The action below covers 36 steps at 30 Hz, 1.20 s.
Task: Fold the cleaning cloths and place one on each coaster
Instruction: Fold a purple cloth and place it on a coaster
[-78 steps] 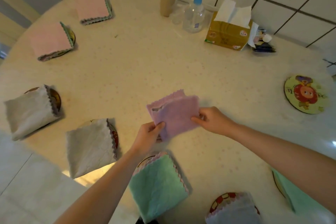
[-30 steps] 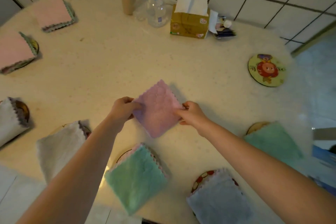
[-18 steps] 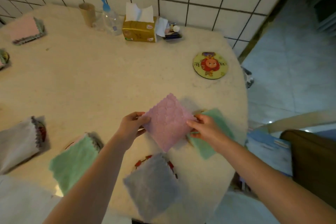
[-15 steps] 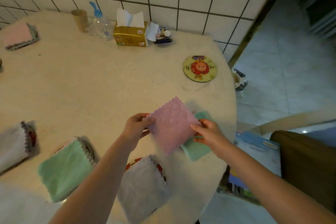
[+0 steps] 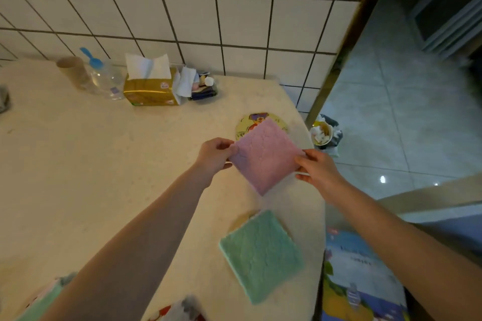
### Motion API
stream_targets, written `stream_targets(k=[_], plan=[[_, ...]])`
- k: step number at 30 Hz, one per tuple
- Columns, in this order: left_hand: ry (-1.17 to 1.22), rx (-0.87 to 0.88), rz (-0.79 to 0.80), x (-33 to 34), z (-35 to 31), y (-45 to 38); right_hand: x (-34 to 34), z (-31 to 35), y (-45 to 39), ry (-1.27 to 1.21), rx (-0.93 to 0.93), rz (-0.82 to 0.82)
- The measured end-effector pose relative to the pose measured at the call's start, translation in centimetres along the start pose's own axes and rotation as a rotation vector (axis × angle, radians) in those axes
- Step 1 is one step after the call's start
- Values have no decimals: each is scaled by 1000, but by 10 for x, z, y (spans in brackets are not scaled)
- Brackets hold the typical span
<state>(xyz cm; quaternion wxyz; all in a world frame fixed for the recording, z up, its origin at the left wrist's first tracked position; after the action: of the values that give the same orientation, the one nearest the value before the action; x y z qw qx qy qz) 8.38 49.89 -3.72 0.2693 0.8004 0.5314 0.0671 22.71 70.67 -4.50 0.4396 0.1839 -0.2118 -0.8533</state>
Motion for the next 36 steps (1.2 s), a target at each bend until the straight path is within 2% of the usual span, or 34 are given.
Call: stream_targets(k=[7, 13, 18, 20, 23, 25, 27, 30, 32, 36], plan=[[-162, 50, -100, 15, -17, -86, 7, 19, -88, 16, 57, -78], [-302, 38, -185, 12, -3, -124, 16, 16, -126, 177, 85, -85], [-431, 33, -262, 11, -1, -124, 16, 14, -130, 156, 63, -105], [-520, 85, -299, 11, -5, -116, 14, 12, -128, 117, 83, -126], [-576, 188, -326, 8, -3, -85, 3, 5, -122, 115, 140, -266], [-608, 240, -234, 13, 13, -53, -1, -1, -113, 58, 189, -302], [-634, 204, -69, 22, 37, -18, 9, -8, -104, -106, 268, -206], [-625, 48, 159, 33, 73, 26, 32, -10, -87, -278, 396, -36], [-674, 23, 227, 39, 86, 45, 39, -8, -82, -247, 449, -21], [-794, 137, 207, 45, 92, 64, 40, 5, -77, -5, 507, -91]])
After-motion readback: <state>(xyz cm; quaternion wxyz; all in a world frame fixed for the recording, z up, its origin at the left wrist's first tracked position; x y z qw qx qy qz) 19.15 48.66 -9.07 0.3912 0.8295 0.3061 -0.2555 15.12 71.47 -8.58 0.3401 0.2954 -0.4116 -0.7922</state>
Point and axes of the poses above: each hand's wrist, its own y-axis away from the middle knuckle, its own x-axis out of the palm, z = x × y, the point moved 5 cm from there along -y, towards the middle knuckle, and after that the axes turned 1 degree about -x, right-handed, at the moved point
